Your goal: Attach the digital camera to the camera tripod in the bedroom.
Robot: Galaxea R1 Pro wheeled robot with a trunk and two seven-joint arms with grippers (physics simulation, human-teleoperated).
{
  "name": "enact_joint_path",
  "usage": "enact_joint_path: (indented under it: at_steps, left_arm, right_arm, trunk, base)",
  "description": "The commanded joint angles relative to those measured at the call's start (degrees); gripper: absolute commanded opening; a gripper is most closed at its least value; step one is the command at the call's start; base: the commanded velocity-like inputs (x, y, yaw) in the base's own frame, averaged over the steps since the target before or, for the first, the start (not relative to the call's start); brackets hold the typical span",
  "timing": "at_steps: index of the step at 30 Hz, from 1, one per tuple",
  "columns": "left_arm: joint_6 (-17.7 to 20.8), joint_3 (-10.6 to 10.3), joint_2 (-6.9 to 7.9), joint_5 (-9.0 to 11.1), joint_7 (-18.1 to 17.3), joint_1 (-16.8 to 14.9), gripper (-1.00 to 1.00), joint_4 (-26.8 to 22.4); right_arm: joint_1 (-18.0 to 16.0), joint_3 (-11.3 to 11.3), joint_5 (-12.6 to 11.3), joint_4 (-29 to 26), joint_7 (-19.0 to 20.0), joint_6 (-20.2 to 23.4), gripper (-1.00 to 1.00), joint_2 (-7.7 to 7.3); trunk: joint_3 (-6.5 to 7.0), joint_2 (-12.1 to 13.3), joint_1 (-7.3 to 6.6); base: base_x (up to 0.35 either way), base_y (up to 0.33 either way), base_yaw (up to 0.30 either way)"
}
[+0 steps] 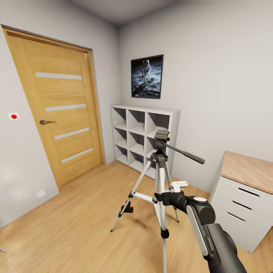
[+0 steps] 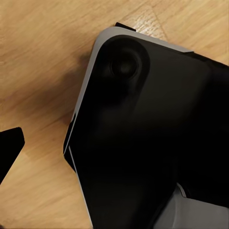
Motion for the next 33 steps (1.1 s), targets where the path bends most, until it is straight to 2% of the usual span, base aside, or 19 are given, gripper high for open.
enact_joint_path:
  at_steps: [1, 19, 33]
  left_arm:
    - [-0.07, 0.15, -0.01, 0.12, 0.03, 0.01, 1.00, -0.07]
    - [-0.08, 0.12, -0.01, 0.12, 0.03, 0.01, 1.00, -0.07]
    - [-0.11, 0.12, -0.01, 0.18, 0.03, 0.01, 1.00, -0.07]
  right_arm:
    - [-0.06, 0.03, -0.24, -0.05, 0.01, 0.30, 1.00, 0.02]
    - [-0.10, 0.12, -0.44, -0.12, -0.24, 0.07, 1.00, -0.14]
    - [-0.10, 0.21, 0.44, 0.14, -1.21, -0.46, 1.00, -0.09]
  trunk:
    - [0.11, 0.36, -0.22]
    - [3.35, 7.58, -4.17]
    - [5.86, 13.20, -7.24]
  base:
    - [0.000, 0.000, 0.000]
    - [0.000, 0.000, 0.000]
    - [0.000, 0.000, 0.000]
